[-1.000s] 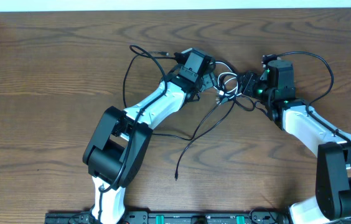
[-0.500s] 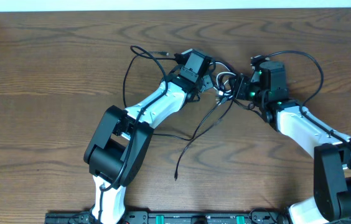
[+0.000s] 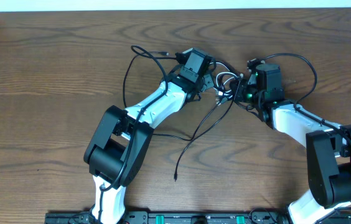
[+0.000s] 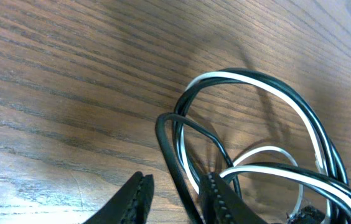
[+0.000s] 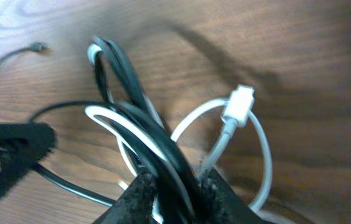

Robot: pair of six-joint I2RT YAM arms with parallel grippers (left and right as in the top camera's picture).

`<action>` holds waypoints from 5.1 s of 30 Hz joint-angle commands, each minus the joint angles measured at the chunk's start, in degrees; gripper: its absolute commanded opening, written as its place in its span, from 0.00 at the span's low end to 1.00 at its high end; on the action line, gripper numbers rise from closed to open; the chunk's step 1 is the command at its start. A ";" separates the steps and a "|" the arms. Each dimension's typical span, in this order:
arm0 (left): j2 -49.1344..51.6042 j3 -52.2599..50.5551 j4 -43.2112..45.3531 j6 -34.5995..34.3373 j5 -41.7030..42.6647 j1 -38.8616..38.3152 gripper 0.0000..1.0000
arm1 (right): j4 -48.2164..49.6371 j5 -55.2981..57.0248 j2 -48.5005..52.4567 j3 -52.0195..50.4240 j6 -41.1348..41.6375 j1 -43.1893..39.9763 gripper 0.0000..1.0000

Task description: Untangle cables

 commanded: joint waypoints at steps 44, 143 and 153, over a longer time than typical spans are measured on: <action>2.29 0.96 3.85 0.20 -0.28 0.11 0.08 | 5.86 -4.83 0.13 0.37 2.38 2.08 0.01; -17.00 -2.29 -45.88 31.23 18.27 34.42 0.90 | 5.35 -13.00 0.13 0.37 -10.62 0.11 0.99; -16.98 -2.29 -42.53 31.26 15.82 29.44 0.90 | 2.60 -30.56 0.13 0.37 -31.82 0.59 0.99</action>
